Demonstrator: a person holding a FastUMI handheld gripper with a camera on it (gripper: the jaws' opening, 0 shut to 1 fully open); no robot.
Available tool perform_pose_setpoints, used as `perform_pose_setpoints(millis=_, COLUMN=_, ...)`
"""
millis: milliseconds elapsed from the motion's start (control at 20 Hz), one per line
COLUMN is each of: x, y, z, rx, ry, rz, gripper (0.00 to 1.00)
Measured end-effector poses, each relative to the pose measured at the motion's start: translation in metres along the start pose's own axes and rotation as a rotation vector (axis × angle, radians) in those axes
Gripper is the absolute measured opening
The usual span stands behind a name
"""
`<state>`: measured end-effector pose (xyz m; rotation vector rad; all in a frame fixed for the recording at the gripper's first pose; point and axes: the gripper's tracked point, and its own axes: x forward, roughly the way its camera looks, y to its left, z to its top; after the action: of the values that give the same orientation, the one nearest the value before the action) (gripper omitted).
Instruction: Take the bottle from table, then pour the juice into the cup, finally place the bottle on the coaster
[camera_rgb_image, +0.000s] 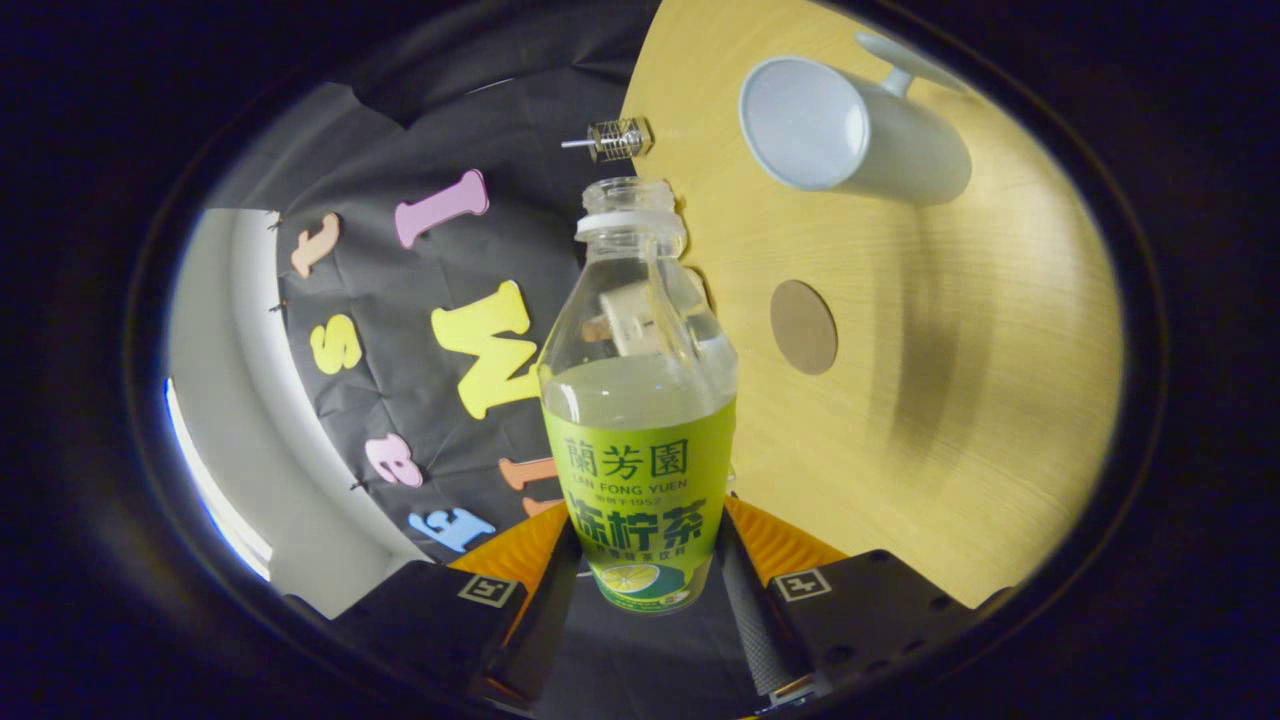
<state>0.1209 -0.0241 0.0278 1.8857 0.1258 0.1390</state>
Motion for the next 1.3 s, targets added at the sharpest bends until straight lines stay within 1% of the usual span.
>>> perform_pose_setpoints(millis=400, x=0.001, y=0.002, z=0.002, rx=0.035, ry=0.001, rz=0.002, gripper=0.78)
perform_pose_setpoints(millis=1050, x=-0.001, y=0.014, z=0.003, rx=0.089, ry=0.005, rz=0.042, gripper=0.78)
perform_pose_setpoints(millis=1300, x=0.0, y=0.018, z=0.002, rx=0.11, ry=0.01, rz=0.041, gripper=0.78)
